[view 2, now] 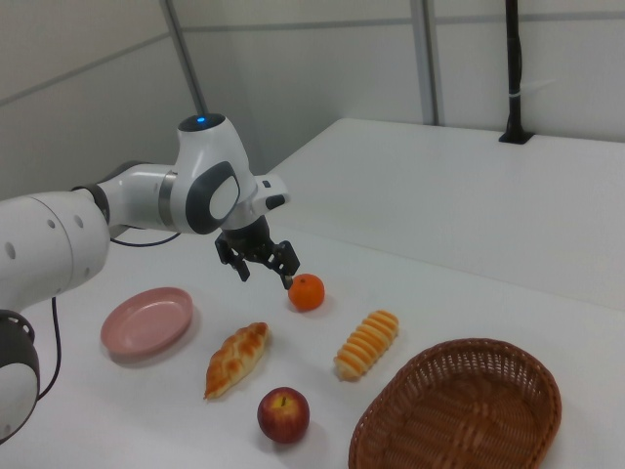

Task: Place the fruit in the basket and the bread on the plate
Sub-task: 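Move the gripper down toward the orange tangerine, then close the gripper on the orange tangerine and lift it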

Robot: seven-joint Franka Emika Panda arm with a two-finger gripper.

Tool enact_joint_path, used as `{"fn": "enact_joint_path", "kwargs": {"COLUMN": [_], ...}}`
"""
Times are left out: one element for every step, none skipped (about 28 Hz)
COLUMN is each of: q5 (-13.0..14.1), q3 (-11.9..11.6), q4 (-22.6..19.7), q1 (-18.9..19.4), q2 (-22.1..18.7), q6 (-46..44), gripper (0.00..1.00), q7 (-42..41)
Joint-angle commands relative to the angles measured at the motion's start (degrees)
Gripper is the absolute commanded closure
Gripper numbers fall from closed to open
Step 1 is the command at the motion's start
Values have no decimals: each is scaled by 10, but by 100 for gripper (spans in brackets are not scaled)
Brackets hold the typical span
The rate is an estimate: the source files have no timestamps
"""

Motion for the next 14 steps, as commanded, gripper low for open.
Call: {"fn": "enact_joint_path", "kwargs": {"q5": [-21, -26, -39, -48, -57, -66, -77, -96, -106, -116, -124, -138, -146, -153], "q3": [-4, -4, -4, -4, -4, -4, -4, -4, -4, -4, -5, -5, -5, -5], "q4": [2, 2, 2, 2, 3, 3, 3, 3, 3, 3, 3, 4, 4, 4], "q1": [5, 5, 6, 6, 6, 6, 6, 6, 8, 10, 13, 17, 18, 20], "q2": [17, 22, 31, 37, 42, 47, 52, 64, 69, 73, 78, 87, 91, 94], "q6": [49, 58, 75, 85, 93, 103, 114, 133, 142, 151, 158, 169, 173, 180], "gripper": [0, 0, 0, 0, 0, 0, 0, 0, 0, 0, 0, 0, 0, 0], "q7": [24, 27, 34, 39, 46, 53, 62, 78, 87, 95, 105, 125, 134, 141]}}
